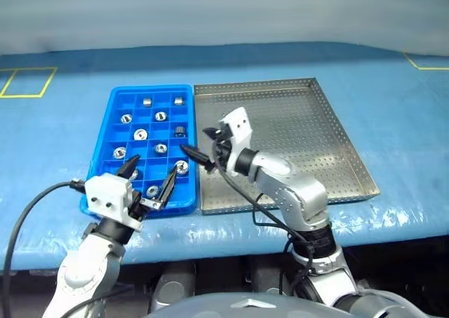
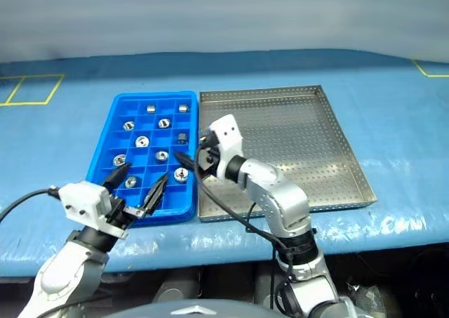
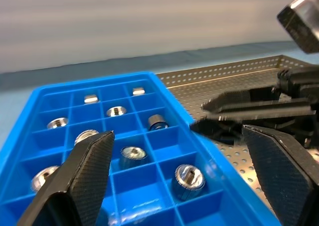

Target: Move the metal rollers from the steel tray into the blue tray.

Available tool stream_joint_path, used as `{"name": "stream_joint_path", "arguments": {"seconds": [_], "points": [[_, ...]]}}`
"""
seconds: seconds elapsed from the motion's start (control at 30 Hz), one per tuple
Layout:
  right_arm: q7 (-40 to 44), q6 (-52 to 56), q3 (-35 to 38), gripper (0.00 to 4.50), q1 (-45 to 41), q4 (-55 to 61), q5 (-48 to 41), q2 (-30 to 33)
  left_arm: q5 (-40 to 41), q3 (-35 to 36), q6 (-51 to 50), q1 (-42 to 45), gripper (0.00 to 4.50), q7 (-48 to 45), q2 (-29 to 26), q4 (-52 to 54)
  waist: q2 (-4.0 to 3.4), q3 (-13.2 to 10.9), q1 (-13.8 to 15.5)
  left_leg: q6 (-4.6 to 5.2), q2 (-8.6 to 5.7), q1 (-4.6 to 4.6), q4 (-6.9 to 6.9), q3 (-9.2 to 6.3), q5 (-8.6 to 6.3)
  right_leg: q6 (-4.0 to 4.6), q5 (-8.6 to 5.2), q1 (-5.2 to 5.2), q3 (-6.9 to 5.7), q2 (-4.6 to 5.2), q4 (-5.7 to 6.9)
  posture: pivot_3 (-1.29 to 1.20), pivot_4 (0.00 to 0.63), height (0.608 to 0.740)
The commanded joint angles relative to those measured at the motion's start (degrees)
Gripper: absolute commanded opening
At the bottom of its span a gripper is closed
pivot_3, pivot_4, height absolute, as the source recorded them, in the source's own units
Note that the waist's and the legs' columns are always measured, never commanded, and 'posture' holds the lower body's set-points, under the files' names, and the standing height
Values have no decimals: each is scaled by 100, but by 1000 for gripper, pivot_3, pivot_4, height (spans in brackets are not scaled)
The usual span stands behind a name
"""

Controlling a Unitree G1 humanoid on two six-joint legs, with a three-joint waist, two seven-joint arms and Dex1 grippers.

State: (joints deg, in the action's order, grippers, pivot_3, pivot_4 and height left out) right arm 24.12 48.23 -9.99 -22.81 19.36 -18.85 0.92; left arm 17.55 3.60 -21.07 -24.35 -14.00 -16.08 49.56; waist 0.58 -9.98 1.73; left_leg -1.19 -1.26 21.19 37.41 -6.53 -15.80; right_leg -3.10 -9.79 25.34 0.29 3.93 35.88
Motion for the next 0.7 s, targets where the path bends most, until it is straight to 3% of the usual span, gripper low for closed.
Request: {"name": "stream_joint_path", "arguments": {"seconds": [0.03, 0.2, 0.37, 0.7], "points": [[-136, -224, 264, 4476, 244, 464, 44, 326, 158, 137, -41, 623, 4500, -130, -99, -393, -1, 2, -105, -3, 0, -3, 0, 1, 2, -2, 2, -6, 1, 1, -1, -27, 150, 740], [-277, -452, 162, 4476, 712, 794, 399, 992, -183, 201, 9, 1459, 4500, 84, -105, -1152, -2, 3, -423, -6, 0, -13, 4, 12, 4, -7, 8, -12, 14, 1, 2, -103, 150, 740], [-245, -768, -33, 4476, 1129, 1025, 640, 1425, -311, 75, -133, 1582, 4500, 134, -112, -1371, -2, 3, -631, -2, -1, -34, 5, 35, 2, -22, 15, -23, 38, 0, 1, -120, 150, 740], [-139, -1510, -707, 4476, 1457, 934, 1190, 1753, -471, -51, -201, 1294, 4500, 175, -91, -1221, 4, 0, -636, -1, 0, -65, 20, 35, 1, -21, 13, -59, 40, -1, 1, -68, 150, 740]]}}
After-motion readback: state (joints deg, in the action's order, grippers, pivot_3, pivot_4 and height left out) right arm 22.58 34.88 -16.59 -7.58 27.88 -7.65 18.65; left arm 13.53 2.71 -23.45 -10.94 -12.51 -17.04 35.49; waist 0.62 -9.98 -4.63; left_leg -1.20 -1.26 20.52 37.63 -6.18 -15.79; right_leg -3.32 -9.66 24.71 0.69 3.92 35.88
